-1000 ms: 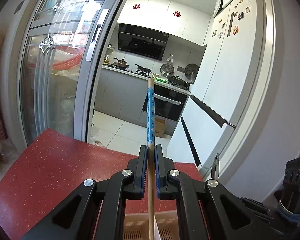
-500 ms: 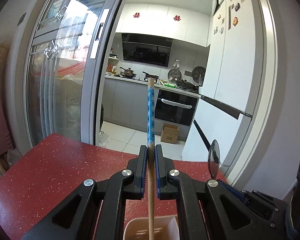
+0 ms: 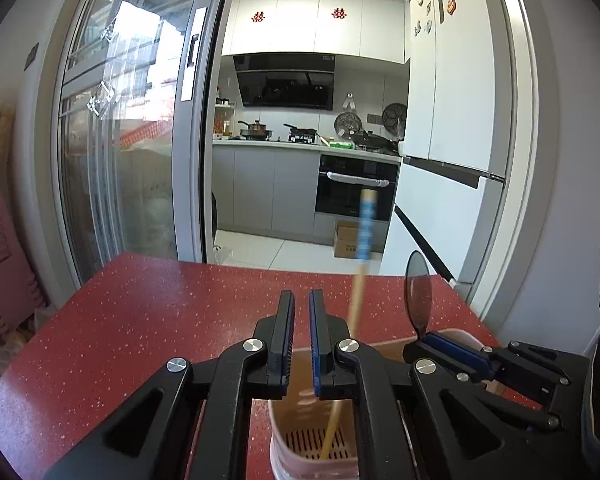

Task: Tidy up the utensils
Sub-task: 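Carry the chopstick and spoon with both tools over the pink caddy and lower them in, then open both tools to release the utensils into the caddy and withdraw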

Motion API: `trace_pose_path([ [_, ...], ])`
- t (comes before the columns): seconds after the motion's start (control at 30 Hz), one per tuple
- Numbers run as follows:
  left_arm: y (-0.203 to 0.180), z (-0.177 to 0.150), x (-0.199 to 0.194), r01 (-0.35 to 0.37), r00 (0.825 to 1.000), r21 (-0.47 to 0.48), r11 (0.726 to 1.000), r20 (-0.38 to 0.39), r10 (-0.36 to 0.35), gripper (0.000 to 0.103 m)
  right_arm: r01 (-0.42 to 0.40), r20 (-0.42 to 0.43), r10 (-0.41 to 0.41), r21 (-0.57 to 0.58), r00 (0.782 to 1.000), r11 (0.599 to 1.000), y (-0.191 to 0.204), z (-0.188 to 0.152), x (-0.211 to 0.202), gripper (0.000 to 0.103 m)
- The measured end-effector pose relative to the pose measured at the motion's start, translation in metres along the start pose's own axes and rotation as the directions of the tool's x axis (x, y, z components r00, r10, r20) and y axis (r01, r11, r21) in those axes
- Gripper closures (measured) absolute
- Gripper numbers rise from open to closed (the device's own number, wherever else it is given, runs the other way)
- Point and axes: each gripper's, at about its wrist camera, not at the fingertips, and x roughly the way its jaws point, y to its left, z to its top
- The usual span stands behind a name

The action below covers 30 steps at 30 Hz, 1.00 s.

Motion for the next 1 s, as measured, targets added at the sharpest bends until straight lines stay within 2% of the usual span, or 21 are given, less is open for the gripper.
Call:
trace_pose_path([
  [0.27, 0.003, -0.010, -0.007, -0.012, 0.999, -0.013, 1.000, -0.036, 0.011, 0.067, -0.009, -0.046, 0.009, -0.001, 0.999, 1.000, 0.000, -0.004, -0.003, 0.089],
  [0.3, 0.004, -0.010, -0.008, -0.011, 0.999, -0.016, 1.000, -0.035, 0.011, 0.067, -0.017, -0.053, 0.017, 0.007, 0.998, 1.000, -0.001, -0.005, -0.005, 0.082],
  [0.33, 0.004, -0.010, -0.008, -0.012, 0.999, -0.021, 1.000, -0.037, 0.012, 0.067, -0.023, -0.055, 0.024, 0.019, 0.998, 1.000, -0.002, -0.004, -0.007, 0.065],
  [0.4, 0.006, -0.010, -0.010, -0.020, 0.999, -0.029, 0.999, -0.042, 0.019, 0.067, -0.036, -0.049, 0.039, 0.054, 0.998, 0.998, -0.006, -0.001, -0.012, 0.049],
  [0.53, 0.008, -0.009, -0.016, -0.036, 0.998, -0.024, 0.999, -0.051, 0.034, 0.067, -0.078, -0.028, 0.083, 0.144, 0.996, 0.987, -0.022, 0.013, -0.023, 0.049],
  [0.63, 0.011, -0.009, -0.021, -0.053, 0.996, -0.016, 0.998, -0.065, 0.052, 0.067, -0.112, -0.023, 0.122, 0.259, 0.992, 0.959, -0.042, 0.029, -0.020, 0.049],
  [0.73, 0.016, -0.015, -0.027, -0.055, 0.994, -0.008, 0.998, -0.097, 0.054, 0.067, -0.141, -0.054, 0.178, 0.407, 0.983, 0.903, -0.070, 0.048, 0.002, 0.049],
  [0.9, 0.022, -0.030, -0.036, -0.075, 0.984, 0.020, 0.997, -0.160, 0.077, 0.067, -0.134, -0.126, 0.231, 0.520, 0.965, 0.844, -0.088, 0.061, 0.050, 0.049],
  [0.97, 0.025, -0.035, -0.039, -0.077, 0.980, 0.027, 0.997, -0.182, 0.080, 0.066, -0.144, -0.142, 0.262, 0.549, 0.955, 0.823, -0.088, 0.062, 0.065, 0.054],
  [1.0, 0.025, -0.038, -0.039, -0.080, 0.978, 0.032, 0.996, -0.193, 0.085, 0.066, -0.148, -0.146, 0.270, 0.551, 0.952, 0.821, -0.088, 0.063, 0.069, 0.067],
])
